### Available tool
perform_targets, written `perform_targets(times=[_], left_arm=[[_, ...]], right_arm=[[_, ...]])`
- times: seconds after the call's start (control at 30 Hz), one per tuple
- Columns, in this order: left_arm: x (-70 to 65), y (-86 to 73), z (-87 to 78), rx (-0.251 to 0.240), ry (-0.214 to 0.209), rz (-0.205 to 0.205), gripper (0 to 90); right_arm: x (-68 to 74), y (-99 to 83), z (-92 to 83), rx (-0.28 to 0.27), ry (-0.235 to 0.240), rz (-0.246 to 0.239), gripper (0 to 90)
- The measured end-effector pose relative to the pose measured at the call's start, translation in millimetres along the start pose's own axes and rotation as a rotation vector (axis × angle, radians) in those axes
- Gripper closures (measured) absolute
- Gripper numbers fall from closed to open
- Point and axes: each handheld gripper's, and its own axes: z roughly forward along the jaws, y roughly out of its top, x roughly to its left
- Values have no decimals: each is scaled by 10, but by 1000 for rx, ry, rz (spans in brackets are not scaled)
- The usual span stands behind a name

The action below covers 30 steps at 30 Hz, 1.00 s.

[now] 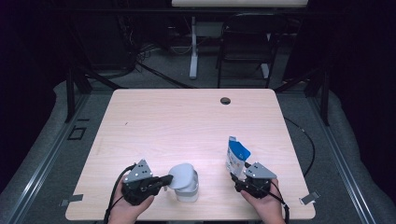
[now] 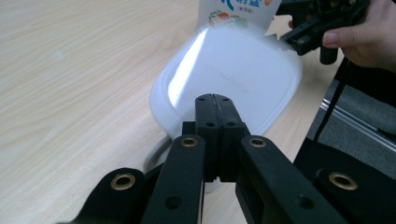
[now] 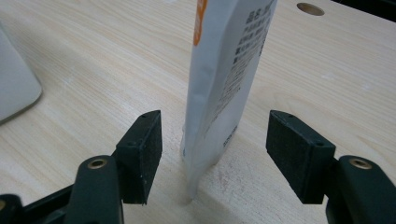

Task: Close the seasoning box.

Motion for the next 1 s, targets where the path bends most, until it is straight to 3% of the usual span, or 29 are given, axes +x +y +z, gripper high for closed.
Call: perform_targets(times=[0.67, 1.0], left_arm=[[62, 22, -117, -38, 16, -15, 900], [240, 13, -289, -79, 55, -61, 900]], right_arm=[[8, 1, -1, 4, 6, -7, 358], [6, 2, -4, 4, 9, -2, 358]])
